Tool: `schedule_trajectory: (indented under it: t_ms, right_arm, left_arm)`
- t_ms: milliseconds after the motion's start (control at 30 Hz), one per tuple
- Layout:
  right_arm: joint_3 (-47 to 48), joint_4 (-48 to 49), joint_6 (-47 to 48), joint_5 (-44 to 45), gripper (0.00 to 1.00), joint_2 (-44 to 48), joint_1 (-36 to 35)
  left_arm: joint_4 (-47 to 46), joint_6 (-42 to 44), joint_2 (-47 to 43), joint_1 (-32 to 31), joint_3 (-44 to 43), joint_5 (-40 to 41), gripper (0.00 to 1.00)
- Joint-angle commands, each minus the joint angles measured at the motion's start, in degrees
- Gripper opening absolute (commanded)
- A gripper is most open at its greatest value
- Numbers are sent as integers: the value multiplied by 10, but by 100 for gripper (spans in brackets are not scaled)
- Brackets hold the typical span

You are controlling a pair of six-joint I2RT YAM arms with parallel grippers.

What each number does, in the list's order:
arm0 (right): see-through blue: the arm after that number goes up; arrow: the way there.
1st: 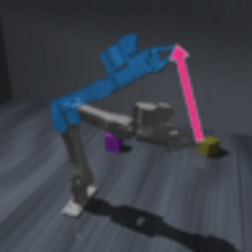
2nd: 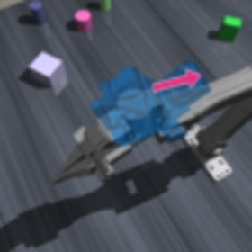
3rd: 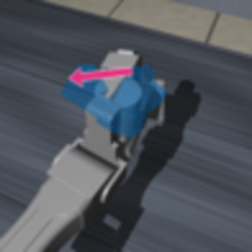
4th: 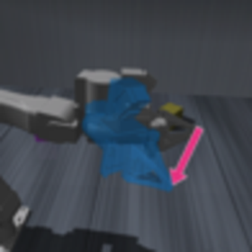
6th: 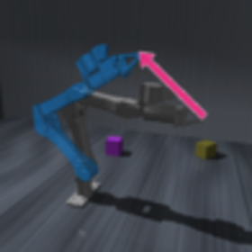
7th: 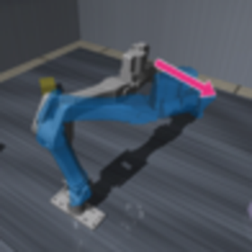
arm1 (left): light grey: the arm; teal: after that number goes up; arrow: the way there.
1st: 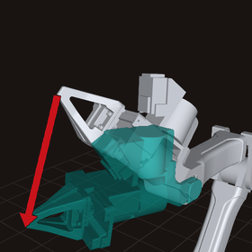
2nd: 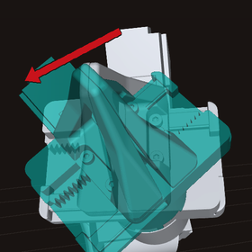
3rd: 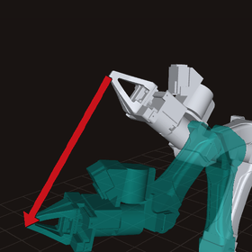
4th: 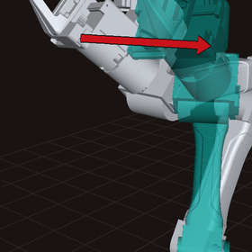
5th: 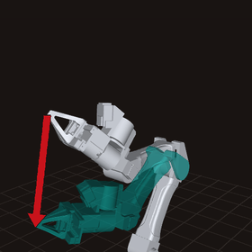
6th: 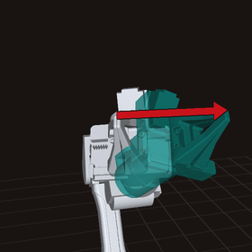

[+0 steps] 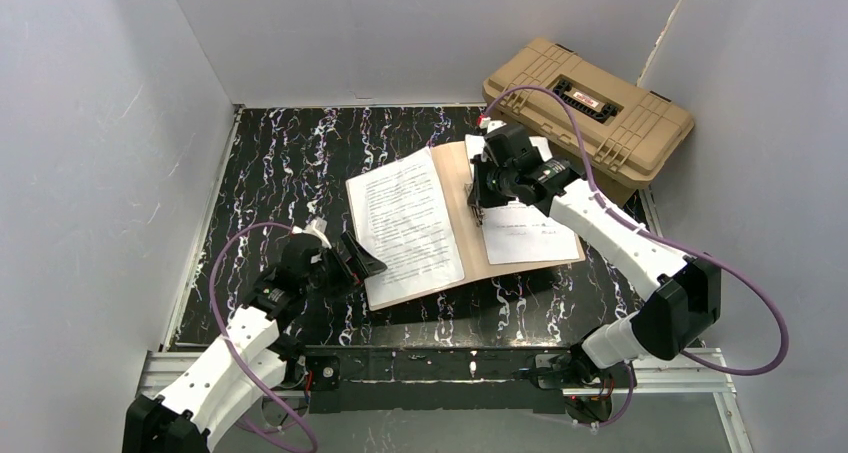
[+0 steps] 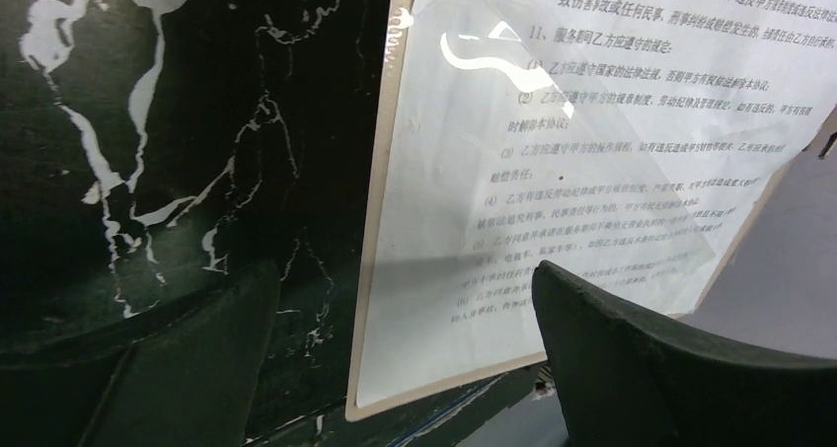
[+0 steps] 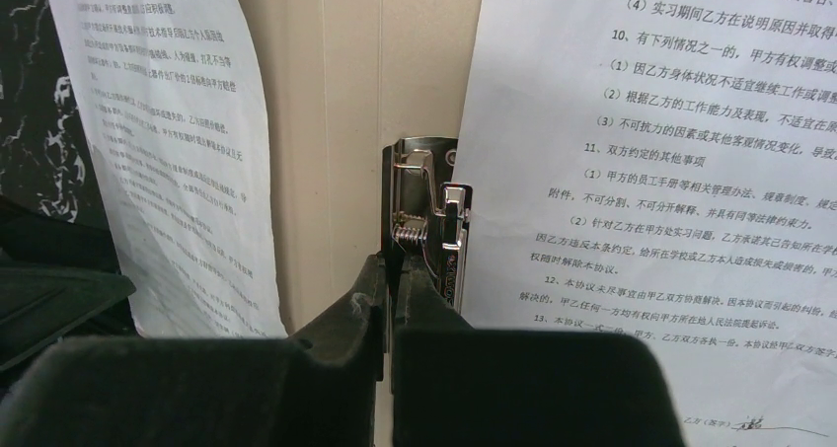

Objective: Put the files into the folder

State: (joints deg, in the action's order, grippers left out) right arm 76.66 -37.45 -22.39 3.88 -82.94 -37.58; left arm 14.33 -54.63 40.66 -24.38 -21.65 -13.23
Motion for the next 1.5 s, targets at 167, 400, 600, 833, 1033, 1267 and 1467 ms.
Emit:
schedule_trajectory:
  t_ms: [167, 400, 600, 833, 1033, 1267, 1467]
  right_arm:
    - [42, -1, -18, -82, 1, 43, 21]
    - [22, 8, -22, -75, 1, 46, 24]
    - [-15, 25, -23, -66, 1, 45, 27]
    - [-77, 53, -21, -62, 1, 29, 27]
    - [-132, 99, -29, -92, 1, -7, 12]
    - [-140, 139, -50, -89, 15, -60, -44]
    - [-115, 118, -38, -47, 42, -62, -47]
  left_arm:
    - [-153, -82, -32, 22, 56, -111, 93]
    - [-150, -112, -71, 27, 70, -141, 53]
    - [-90, -113, -116, 34, 57, -141, 0]
    - [34, -51, -150, 37, -24, -99, 0]
    - [135, 16, -120, 38, -115, -88, 0]
    - [251, 93, -70, 38, -211, -67, 0]
    - [357, 159, -42, 37, -296, 10, 0]
